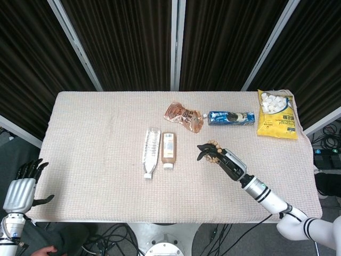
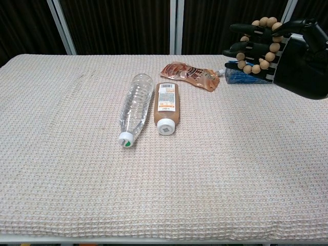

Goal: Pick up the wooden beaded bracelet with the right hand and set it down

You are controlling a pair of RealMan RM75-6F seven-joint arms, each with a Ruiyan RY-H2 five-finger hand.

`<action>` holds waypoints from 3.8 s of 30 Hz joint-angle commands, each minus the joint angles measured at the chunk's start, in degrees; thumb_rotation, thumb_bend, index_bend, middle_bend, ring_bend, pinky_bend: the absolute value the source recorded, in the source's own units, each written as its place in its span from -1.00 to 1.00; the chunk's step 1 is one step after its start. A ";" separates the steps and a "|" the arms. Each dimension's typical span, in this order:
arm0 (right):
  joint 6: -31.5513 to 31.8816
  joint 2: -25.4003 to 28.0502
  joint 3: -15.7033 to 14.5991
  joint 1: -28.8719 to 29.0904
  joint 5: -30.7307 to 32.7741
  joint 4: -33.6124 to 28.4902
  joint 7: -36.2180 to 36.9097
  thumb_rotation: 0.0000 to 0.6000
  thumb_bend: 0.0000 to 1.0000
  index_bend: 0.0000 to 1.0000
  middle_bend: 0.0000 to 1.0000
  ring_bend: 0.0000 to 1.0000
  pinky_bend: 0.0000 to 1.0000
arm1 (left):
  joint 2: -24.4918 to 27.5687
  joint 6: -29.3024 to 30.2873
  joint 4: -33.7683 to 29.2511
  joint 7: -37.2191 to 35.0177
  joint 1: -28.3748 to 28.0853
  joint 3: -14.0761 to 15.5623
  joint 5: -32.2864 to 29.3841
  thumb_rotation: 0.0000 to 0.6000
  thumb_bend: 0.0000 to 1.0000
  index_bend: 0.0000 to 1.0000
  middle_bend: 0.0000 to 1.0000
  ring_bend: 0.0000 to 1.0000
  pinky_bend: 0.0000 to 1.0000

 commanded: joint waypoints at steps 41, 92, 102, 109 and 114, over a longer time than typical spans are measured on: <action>1.60 -0.75 -1.04 0.47 -0.87 3.16 -0.85 0.99 1.00 -0.91 -0.28 -0.93 -1.00 | 0.07 -0.09 -0.08 -0.07 0.06 0.08 -0.06 1.00 -1.00 -0.72 -0.88 -1.00 -1.00; -34.10 8.79 2.78 5.49 27.01 -12.16 -100.92 -0.18 -0.88 -0.96 -0.64 -1.00 -1.00 | -0.47 -2.69 0.12 0.00 -1.18 0.15 -1.18 1.00 -1.00 -0.72 -0.88 -1.00 -1.00; -10.02 7.34 6.20 -5.86 23.24 -13.24 -100.22 0.88 -0.79 -0.89 -0.58 -1.00 -1.00 | -1.47 -1.66 1.47 -0.64 -1.35 -0.44 -0.64 1.00 -1.00 -0.72 -0.88 -1.00 -1.00; 7.40 10.54 5.58 -16.88 18.84 -13.68 -96.21 1.00 -0.56 -0.85 -0.56 -1.00 -1.00 | -3.06 0.09 2.99 -0.58 -1.41 -1.17 0.15 1.00 -1.00 -0.72 -0.88 -1.00 -1.00; 18.55 11.16 5.13 -24.42 15.73 -13.07 -91.66 1.00 -0.54 -0.85 -0.57 -1.00 -1.00 | -3.87 0.46 3.09 0.19 -1.67 -1.29 0.64 1.00 -1.00 -0.72 -0.88 -1.00 -1.00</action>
